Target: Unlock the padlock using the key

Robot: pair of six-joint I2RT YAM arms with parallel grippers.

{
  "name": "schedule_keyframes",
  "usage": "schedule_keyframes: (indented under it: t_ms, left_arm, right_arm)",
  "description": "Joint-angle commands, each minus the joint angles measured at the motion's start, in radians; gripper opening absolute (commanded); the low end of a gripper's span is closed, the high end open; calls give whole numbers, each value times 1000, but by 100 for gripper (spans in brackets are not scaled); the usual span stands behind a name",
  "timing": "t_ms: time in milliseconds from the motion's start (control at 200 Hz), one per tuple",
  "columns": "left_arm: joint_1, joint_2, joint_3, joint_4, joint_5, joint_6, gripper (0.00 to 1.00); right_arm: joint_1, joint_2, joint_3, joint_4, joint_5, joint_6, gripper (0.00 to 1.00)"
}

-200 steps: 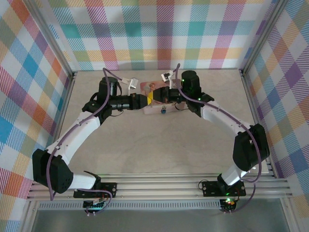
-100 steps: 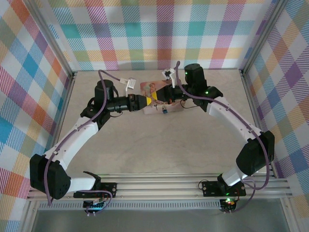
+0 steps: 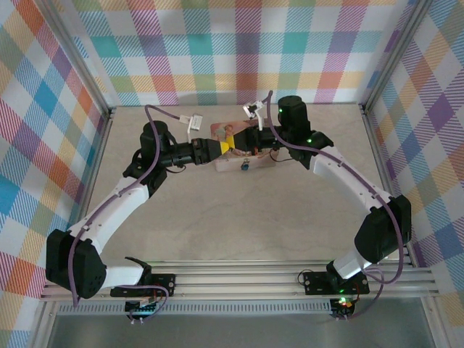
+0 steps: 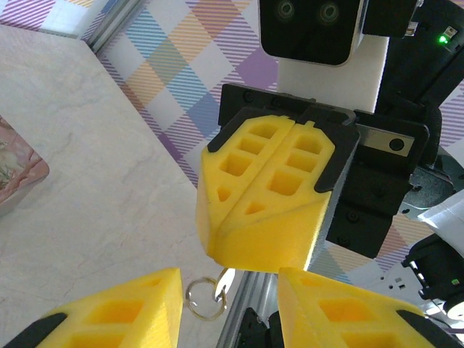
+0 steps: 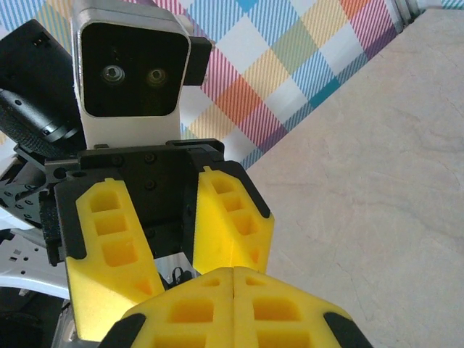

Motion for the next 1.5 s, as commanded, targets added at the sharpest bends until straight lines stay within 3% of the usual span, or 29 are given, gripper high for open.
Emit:
schedule_keyframes:
  t_ms: [0, 765, 845, 1000, 1065, 1165, 1255, 1365, 1495]
  left_arm:
    - [-4, 15, -3, 40, 28, -15, 38]
    - [-19, 61, 19, 63, 89, -34, 27]
    - [-19, 62, 21, 66, 89, -34, 21]
    - [-19, 63, 18, 73, 83, -31, 0]
    - [-18, 57, 15, 65, 73, -18, 0]
    - [-17, 49, 28, -24, 46, 40, 0]
    - [-14, 42, 29, -104, 19, 90, 0]
    - [-5, 27, 14, -155, -16, 115, 0]
    - [4, 12, 0, -235, -76, 158, 0]
  right_arm:
    - [-6, -14, -12, 48, -31, 21, 0]
    - [-5, -7, -27, 75, -33, 47, 0]
    - [-7, -7, -29, 76, -33, 48, 0]
    - [-6, -7, -33, 81, -34, 55, 0]
    - [-6, -8, -36, 82, -28, 59, 0]
    - [-8, -11, -41, 78, 1, 63, 27]
    - [-14, -17, -42, 64, 32, 64, 40]
    - [-32, -17, -24, 7, 110, 65, 51]
    - [-53, 2, 12, -120, 298, 50, 59]
